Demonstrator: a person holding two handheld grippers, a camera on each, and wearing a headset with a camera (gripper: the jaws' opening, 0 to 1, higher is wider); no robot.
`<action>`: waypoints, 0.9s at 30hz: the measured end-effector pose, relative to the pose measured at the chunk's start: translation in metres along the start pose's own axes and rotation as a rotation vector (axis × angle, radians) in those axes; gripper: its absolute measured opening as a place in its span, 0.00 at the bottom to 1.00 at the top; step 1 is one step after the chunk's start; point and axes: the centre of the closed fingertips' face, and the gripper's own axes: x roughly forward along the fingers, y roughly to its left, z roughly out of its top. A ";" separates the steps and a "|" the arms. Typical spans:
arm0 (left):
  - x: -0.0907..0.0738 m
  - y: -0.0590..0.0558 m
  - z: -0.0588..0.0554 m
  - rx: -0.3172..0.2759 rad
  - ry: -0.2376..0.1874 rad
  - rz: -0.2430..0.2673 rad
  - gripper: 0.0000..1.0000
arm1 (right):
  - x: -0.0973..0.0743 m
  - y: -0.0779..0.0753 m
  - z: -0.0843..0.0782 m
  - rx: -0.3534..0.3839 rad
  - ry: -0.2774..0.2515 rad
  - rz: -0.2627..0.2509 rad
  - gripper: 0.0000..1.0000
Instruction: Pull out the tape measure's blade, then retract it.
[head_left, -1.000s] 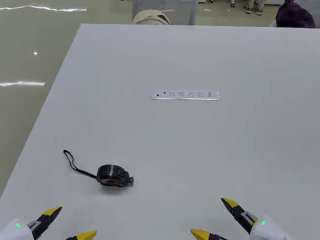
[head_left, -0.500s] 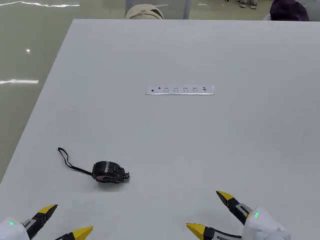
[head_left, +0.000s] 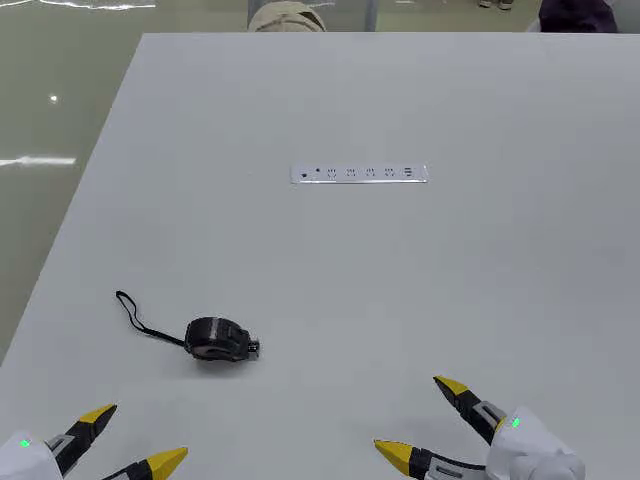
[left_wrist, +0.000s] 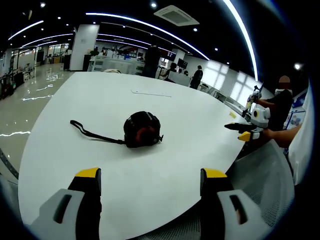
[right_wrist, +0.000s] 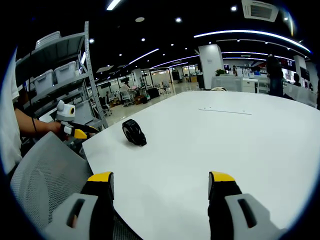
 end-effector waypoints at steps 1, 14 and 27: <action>0.000 0.000 0.000 0.000 0.000 0.000 0.79 | 0.000 0.000 0.000 -0.002 0.000 0.001 0.78; -0.003 -0.008 0.003 0.003 -0.005 -0.001 0.79 | -0.003 0.001 0.002 -0.004 -0.003 -0.003 0.78; -0.005 -0.007 0.003 -0.002 -0.011 -0.001 0.79 | -0.003 0.001 0.000 -0.002 -0.002 -0.003 0.77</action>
